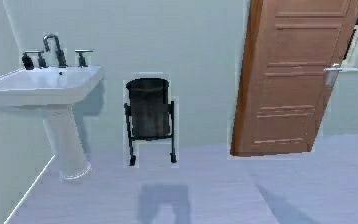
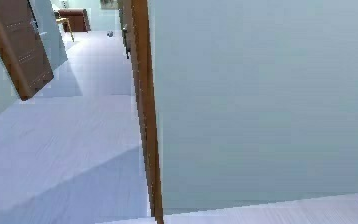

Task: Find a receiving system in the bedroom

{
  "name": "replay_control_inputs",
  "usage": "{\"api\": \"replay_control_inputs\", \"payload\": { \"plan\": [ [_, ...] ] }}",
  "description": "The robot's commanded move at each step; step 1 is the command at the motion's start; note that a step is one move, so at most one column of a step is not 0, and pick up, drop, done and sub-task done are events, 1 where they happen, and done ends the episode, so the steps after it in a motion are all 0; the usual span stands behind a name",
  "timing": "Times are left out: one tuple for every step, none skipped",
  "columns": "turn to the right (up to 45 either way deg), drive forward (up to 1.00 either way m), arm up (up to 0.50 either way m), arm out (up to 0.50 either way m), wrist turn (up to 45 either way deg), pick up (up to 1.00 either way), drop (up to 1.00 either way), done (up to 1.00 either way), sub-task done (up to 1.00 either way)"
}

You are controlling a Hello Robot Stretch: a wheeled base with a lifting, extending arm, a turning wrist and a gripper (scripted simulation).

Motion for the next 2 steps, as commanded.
{"api": "replay_control_inputs", "payload": {
  "plan": [
    [0.0, 0.4, 0.0, 0.0, 0.0, 0.0, 0.0, 0.0, 0.0],
    [36.0, 0.0, 0.0, 0.0, 0.0, 0.0, 0.0, 0.0, 0.0]
  ]
}}
